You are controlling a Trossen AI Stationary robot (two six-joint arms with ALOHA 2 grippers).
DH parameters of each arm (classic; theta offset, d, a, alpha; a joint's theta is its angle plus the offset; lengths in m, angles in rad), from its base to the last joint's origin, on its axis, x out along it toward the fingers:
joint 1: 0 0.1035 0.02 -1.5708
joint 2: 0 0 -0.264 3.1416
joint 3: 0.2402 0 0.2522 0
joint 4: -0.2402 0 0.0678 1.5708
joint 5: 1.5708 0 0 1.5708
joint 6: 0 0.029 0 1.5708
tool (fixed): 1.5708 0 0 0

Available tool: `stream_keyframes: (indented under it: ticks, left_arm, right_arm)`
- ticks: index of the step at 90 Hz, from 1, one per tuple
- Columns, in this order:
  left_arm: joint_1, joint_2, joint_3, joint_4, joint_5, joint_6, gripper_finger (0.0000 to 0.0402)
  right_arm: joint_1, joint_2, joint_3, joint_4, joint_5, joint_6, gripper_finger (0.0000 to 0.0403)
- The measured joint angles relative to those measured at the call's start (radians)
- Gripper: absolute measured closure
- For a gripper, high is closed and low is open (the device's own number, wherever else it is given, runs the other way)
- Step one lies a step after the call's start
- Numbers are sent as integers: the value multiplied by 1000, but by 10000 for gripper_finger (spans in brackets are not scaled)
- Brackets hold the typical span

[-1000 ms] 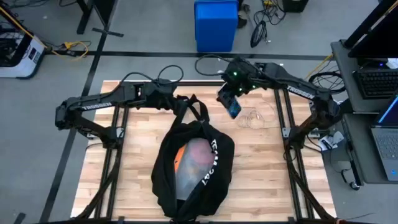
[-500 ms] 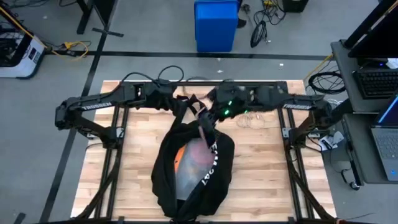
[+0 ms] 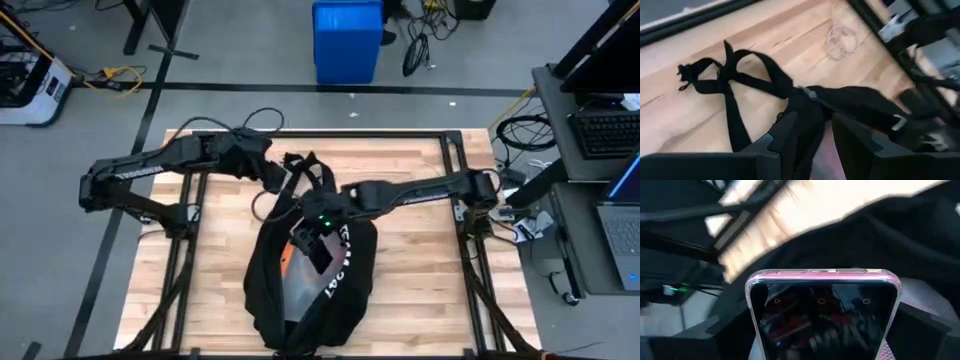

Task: Unpack backpack
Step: Put the pink cellphone into the black backpack, then put the pink charger cable into the black backpack

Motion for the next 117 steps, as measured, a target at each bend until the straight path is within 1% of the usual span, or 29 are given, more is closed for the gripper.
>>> stream_keyframes:
  ticks: [15, 30, 38, 54, 65, 76, 85, 90, 96, 108, 112, 117]
  left_arm:
    - [0, -81, 0, -5, -1, 0, 290]
    - [0, -123, 0, -38, 0, 0, 290]
    - [-3, -128, 0, -67, -1, 0, 290]
    - [-26, -129, 0, -143, 0, 2, 290]
    - [-46, -129, -7, -167, 0, 1, 290]
    - [-59, -129, -7, -173, 0, 1, 290]
    - [-69, -129, -7, -173, -1, 0, 290]
    - [-74, -128, -7, -172, -2, 0, 290]
    - [-76, -129, -7, -172, -9, 1, 290]
    - [-77, -128, -7, -169, -33, 4, 290]
    - [-77, -128, -7, -164, -34, 4, 290]
    - [-77, -128, -7, -152, -43, 3, 290]
  right_arm:
    - [1, 58, 0, -85, -8, 8, 55]
    - [-5, 84, -2, -220, -64, 4, 52]
    - [-14, 88, -2, -231, -94, 4, 45]
    - [-28, 84, -2, -228, -106, 38, 30]
    - [-34, 82, 30, -241, -109, 38, 29]
    - [-36, 80, 60, -275, -135, 16, 28]
    - [-44, 84, 158, -376, -136, -19, 28]
    - [-57, 79, 225, -458, -120, -53, 28]
    - [-85, 78, 303, -594, -74, -101, 29]
    - [-175, 78, 446, -845, 93, -166, 38]
    - [-215, 74, 460, -861, 130, -180, 41]
    - [-271, 59, 454, -847, 129, -208, 46]
